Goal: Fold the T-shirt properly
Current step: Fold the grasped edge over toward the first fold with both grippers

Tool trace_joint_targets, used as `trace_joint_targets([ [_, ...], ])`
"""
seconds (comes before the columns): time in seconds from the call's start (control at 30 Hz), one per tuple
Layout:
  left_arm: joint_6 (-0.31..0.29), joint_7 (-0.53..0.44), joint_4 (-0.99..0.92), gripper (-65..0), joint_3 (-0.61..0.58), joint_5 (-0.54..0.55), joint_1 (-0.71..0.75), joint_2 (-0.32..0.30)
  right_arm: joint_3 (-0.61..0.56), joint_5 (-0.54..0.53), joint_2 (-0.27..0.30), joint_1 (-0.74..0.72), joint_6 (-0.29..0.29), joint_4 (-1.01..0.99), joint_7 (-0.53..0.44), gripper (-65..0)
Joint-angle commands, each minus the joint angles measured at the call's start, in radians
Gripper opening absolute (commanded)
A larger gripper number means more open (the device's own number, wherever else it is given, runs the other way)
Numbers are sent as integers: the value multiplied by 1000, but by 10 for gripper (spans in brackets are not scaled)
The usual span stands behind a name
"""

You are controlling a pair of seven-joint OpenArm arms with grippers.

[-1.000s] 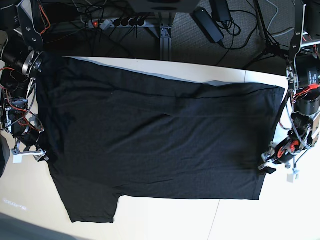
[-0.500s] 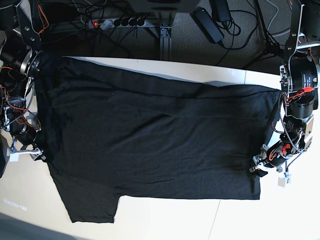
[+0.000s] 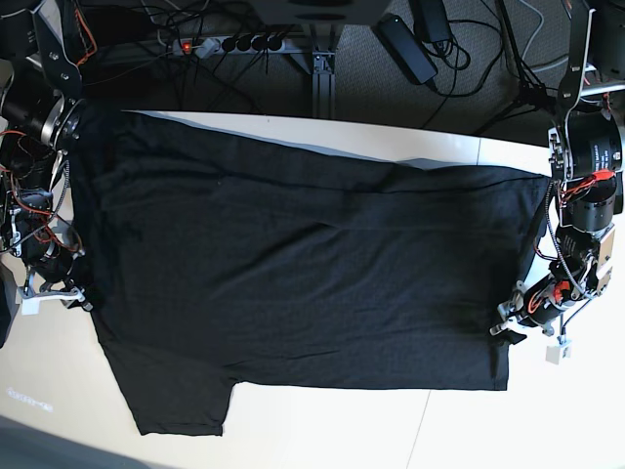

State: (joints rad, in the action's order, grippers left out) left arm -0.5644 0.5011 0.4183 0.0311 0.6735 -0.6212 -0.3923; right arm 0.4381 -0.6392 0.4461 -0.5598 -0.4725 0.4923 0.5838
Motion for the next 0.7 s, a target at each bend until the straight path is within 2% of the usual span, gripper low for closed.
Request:
trace_joint_targets([
  [0.0, 11, 14, 6, -454, -1, -8, -21, -12, -2, 4, 13, -19, -50, 8, 10, -536],
  [0.07, 11, -10, 6, -534, -1, -8, -21, -12, -2, 3, 13, -19, -50, 8, 11, -637],
  [0.13, 11, -42, 6, -608, -1, -8, -21, -14, -2, 0, 13, -19, -50, 8, 7, -650],
  [0.2, 11, -69, 6, -650, -1, 0, -22, -23, -2, -8, 17, -19, -50, 11, 8, -650],
  [0.33, 4, -82, 6, -650, -1, 18, -21, -52, -2, -7, 27, -19, -51, 25, 13, -650],
  [0.47, -88, -76, 6, -650, -1, 47, -22, -83, -2, -8, 27, -19, -52, 79, 51, -650],
  [0.57, -114, -39, 6, -650, -1, 94, -24, -101, -2, -25, 30, -19, -52, 142, 114, -650],
  [0.67, -134, 24, 6, -650, -1, 155, -24, -116, -2, -89, 46, -18, -53, 194, 180, -650],
])
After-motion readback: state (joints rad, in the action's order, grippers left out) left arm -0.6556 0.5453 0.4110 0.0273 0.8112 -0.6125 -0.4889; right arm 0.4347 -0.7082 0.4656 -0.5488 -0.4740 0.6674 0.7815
